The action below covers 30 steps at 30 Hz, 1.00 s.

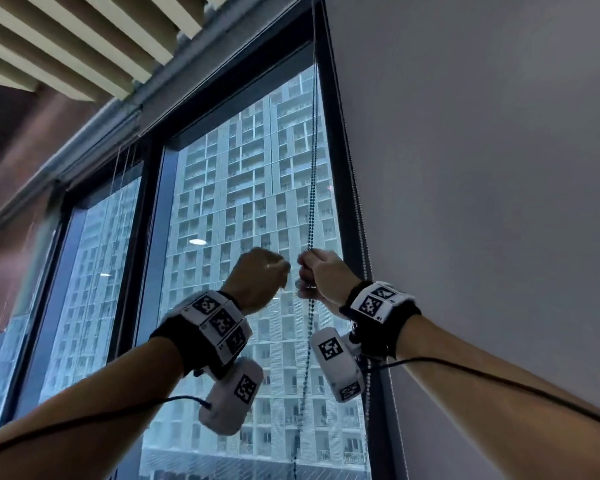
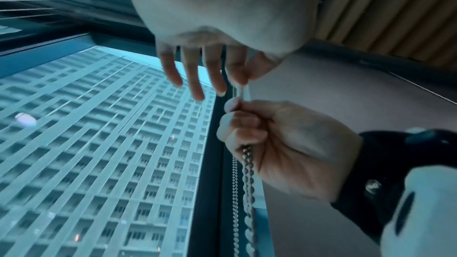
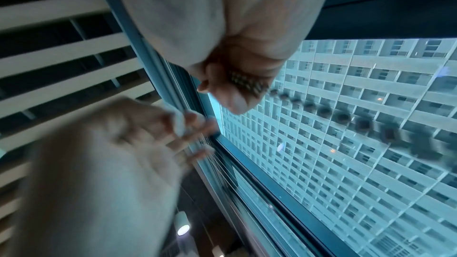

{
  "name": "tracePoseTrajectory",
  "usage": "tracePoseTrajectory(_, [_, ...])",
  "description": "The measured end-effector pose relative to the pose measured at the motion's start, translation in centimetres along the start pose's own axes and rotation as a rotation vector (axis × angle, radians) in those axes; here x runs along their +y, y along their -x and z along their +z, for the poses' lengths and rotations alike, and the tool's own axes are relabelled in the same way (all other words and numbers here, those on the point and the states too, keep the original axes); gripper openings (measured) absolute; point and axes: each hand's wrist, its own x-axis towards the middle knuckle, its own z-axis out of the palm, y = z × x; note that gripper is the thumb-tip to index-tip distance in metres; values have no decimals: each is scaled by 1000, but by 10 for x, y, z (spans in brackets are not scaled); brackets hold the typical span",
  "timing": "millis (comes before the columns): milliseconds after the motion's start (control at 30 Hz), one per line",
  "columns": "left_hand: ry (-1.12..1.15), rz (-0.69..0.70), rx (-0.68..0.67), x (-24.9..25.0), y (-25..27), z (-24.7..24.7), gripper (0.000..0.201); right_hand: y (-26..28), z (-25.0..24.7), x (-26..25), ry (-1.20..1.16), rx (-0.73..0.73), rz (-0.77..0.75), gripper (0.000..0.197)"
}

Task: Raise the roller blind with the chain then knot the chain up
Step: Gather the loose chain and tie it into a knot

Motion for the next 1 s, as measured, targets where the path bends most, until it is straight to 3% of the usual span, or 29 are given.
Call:
tracePoseTrajectory(67, [-118, 164, 164, 13, -4, -1, 32, 1, 2, 7, 53, -30, 20, 30])
tracePoseTrajectory(100, [-163, 264, 178, 20, -7, -1, 25, 3, 3, 11, 96, -51, 12, 32])
tracePoseTrajectory(200, [-362, 521, -11, 30, -18, -1, 43, 7, 5, 11, 212, -66, -30, 36])
tracePoseTrajectory(267, [-603, 642, -140, 26, -29, 3, 39, 12, 3, 9, 310, -62, -39, 35])
tracePoseTrajectory(333, [-792, 708, -237, 21, -33, 9, 32, 22, -1, 12, 389, -107, -23, 35])
tracePoseTrajectory(433, [-942, 732, -311, 19, -23, 19, 21, 41, -10, 27, 304, -208, 30, 33])
tracePoseTrajectory(633, [-1021, 743, -494, 2, 35, 61, 24, 85, -32, 82, 355, -323, 161, 35])
tracePoseTrajectory(766, [-1048, 706, -636, 3, 75, 92, 38, 115, -46, 117, 429, -410, 305, 36])
tracePoseTrajectory(900, [-907, 387, -733, 1, 100, 110, 47, 140, -70, 123, 486, -440, 354, 36])
tracePoseTrajectory(1000, [-595, 169, -684, -7, 103, 113, 48, 143, -89, 107, 353, -325, 272, 24])
